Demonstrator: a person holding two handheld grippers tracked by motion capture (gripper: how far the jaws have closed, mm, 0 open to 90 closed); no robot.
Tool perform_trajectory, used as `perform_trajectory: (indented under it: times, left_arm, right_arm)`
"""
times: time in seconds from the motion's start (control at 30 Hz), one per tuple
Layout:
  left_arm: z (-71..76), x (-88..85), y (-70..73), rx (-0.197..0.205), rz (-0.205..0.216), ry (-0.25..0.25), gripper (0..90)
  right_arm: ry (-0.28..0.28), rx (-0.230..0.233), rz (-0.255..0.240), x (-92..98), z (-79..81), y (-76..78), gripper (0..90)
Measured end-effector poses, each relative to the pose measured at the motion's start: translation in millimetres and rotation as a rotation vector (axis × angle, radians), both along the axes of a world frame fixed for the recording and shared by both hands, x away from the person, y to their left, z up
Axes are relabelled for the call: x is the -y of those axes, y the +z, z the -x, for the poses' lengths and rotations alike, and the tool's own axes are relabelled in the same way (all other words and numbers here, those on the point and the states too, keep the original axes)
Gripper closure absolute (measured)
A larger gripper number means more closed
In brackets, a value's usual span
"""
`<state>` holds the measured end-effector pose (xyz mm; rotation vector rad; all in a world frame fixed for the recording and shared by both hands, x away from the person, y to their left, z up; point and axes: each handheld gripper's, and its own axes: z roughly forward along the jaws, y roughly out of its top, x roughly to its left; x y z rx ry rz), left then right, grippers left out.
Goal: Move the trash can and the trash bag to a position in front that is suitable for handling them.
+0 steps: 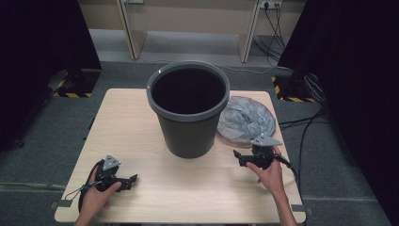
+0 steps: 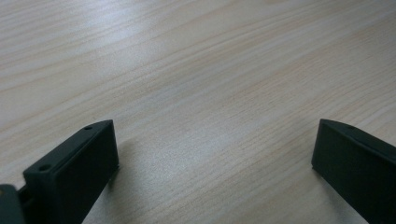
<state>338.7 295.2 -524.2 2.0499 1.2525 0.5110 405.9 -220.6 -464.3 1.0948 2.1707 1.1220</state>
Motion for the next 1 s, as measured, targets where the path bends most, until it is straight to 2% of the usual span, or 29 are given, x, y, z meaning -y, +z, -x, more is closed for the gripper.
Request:
perform_trajectory:
  times: [0.03,0.07,0.1,0.13,0.47,0.5,0.53,0.57,0.83,0.93,1.0]
  left_arm:
    - [0.0,0.0,0.0,0.000,0.000,0.000,0.0]
    - [0.0,0.0,0.0,0.000,0.000,0.000,0.0]
    - [0.0,0.0,0.0,0.000,0.000,0.000,0.0]
    - [0.0,0.0,0.0,0.000,0.000,0.000,0.0]
    - [0.0,0.0,0.0,0.000,0.000,0.000,0.0]
    - [0.0,0.0,0.0,0.000,0.000,0.000,0.0]
    - [0.0,0.0,0.0,0.000,0.000,0.000,0.0]
    - [0.0,0.0,0.0,0.000,0.000,0.000,0.0]
    - [0.0,0.0,0.0,0.000,0.000,0.000,0.0]
    - [0.0,0.0,0.0,0.000,0.000,0.000,0.0]
    - [0.0,0.0,0.0,0.000,0.000,0.000,0.0]
  right_arm:
    - [0.000,0.000,0.000,0.0,0.0,0.0,13.1]
    - [-0.014,0.007,-0.007,-0.7,-9.7,7.1,13.1]
    - [-0.014,0.007,-0.007,-0.7,-9.7,7.1,13.1]
    - [-0.032,0.010,-0.003,-1.4,-19.4,12.6,13.1]
    - [-0.098,-0.008,0.005,-1.4,-71.2,26.7,13.1]
    - [-0.098,-0.008,0.005,-1.4,-71.2,26.7,13.1]
    - [-0.110,-0.022,-0.001,-1.3,-82.2,27.4,13.1]
    - [-0.110,-0.022,-0.001,-1.3,-82.2,27.4,13.1]
    - [-0.163,-0.055,0.003,-2.0,-120.0,24.8,13.9]
    - [-0.189,-0.065,0.015,-2.3,-130.4,22.6,14.1]
    - [-0.206,-0.064,0.003,-2.6,-133.7,19.9,14.9]
